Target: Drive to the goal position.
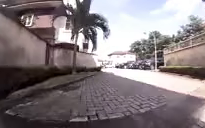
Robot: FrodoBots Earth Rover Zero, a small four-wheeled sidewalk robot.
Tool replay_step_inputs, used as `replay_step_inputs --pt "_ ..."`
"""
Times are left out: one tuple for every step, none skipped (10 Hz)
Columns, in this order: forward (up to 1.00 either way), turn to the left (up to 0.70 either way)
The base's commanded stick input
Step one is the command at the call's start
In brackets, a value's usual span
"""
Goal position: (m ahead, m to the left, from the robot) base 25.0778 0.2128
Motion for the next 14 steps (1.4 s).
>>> replay_step_inputs --pt "0.69 -0.10" --pt "0.69 0.03" --pt "0.69 0.03" --pt "0.69 0.03" --pt "0.69 0.03" --pt "0.69 0.03" --pt "0.69 0.03" --pt "0.69 0.03" --pt "0.69 0.03" --pt "0.69 0.03" --pt "0.69 0.03" --pt "0.69 0.03" --pt "0.69 0.03" --pt "0.69 0.03"
